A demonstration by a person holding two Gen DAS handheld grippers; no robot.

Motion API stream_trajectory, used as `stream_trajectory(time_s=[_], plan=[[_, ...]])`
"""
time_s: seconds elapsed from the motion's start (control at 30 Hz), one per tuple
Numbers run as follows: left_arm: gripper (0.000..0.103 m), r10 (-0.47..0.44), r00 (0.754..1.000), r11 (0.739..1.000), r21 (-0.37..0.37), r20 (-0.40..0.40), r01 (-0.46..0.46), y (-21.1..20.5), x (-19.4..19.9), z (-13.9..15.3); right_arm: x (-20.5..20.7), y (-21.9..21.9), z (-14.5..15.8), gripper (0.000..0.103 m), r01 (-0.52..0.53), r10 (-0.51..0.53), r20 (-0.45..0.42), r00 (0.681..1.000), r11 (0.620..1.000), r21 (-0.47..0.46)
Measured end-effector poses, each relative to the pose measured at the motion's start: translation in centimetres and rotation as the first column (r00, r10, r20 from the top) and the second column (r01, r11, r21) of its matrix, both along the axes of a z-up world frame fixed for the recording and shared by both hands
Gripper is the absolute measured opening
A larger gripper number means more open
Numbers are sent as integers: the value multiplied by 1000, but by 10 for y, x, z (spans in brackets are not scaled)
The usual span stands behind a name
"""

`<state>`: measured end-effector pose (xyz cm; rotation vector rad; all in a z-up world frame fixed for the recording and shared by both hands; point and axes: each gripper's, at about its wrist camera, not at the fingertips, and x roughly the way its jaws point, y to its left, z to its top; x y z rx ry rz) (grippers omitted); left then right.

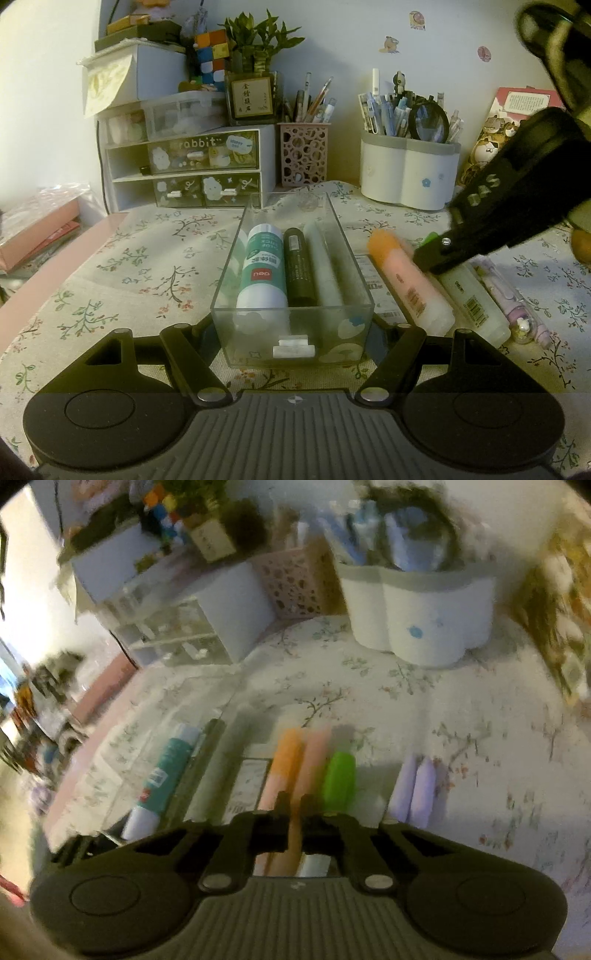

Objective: Organize stationery
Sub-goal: 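Move the right gripper to the orange highlighter and grasp it, then lift the pink highlighter with the right gripper, lower it into the clear box, release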

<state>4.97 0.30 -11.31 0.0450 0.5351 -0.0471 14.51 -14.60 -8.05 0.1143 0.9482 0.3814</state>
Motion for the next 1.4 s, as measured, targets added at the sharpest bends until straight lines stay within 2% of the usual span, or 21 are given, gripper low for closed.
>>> stream_trajectory(time_s=[0.07, 0.2, 0.47, 0.77, 0.93, 1.23, 1.4], plan=[[73, 0, 1000, 1000, 0, 0, 0, 0, 0, 0, 5, 10, 3, 10, -13, 13, 7, 1000, 998, -65], [73, 2, 1000, 1000, 1, 0, -2, 0, 0, 0, 14, 21, -1, 18, -16, 15, -2, 1000, 991, -133], [73, 4, 1000, 1000, 0, 0, -4, 0, 0, 0, 27, 39, -8, 25, -28, 44, 55, 998, 964, -266], [73, 5, 1000, 1000, 0, 0, -5, 0, 0, 0, 38, 37, -9, 32, -23, 41, 65, 997, 963, -269], [73, 7, 1000, 1000, 1, 0, -7, 0, 0, 0, 30, 41, -8, 24, -24, 51, 96, 994, 964, -267], [73, 5, 1000, 1000, 0, 0, -5, 0, 1, 0, 21, 12, -9, 22, -5, 16, 147, 989, 997, -72], [73, -1, 1000, 1000, 2, 0, 1, 0, 1, 0, 14, 10, 0, 21, -1, 7, 195, 981, 999, -34]])
